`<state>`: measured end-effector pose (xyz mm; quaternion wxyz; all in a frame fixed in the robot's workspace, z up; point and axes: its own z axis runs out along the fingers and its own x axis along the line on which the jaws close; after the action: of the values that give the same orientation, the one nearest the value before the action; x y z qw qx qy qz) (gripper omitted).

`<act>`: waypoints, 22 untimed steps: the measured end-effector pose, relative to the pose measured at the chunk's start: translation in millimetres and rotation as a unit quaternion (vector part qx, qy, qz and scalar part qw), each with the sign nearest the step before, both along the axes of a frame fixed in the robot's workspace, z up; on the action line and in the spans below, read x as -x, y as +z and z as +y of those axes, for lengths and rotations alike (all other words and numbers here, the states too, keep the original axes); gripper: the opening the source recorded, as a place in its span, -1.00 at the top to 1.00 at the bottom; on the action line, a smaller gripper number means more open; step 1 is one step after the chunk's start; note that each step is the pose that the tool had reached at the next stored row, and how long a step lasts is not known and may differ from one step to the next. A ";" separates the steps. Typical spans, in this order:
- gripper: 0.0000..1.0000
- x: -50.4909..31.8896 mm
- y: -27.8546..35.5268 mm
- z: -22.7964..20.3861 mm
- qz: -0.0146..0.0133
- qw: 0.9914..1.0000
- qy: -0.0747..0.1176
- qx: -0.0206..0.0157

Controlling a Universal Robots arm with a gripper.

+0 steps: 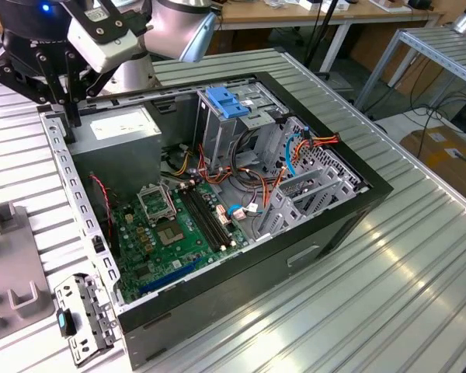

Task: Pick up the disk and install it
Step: 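Reach for the disk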

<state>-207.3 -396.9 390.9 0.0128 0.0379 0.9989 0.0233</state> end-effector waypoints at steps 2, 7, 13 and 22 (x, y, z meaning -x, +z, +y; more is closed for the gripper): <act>0.79 2.7 -0.2 0.0 0.000 1.000 0.000 0.000; 0.79 9.4 -0.5 0.1 0.000 1.000 0.000 -0.001; 0.79 15.4 -0.8 0.2 0.001 1.000 0.000 -0.001; 0.79 26.7 -1.7 0.2 0.001 1.000 0.000 -0.001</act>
<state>-234.0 -396.7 389.2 0.0120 0.0379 0.9989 0.0242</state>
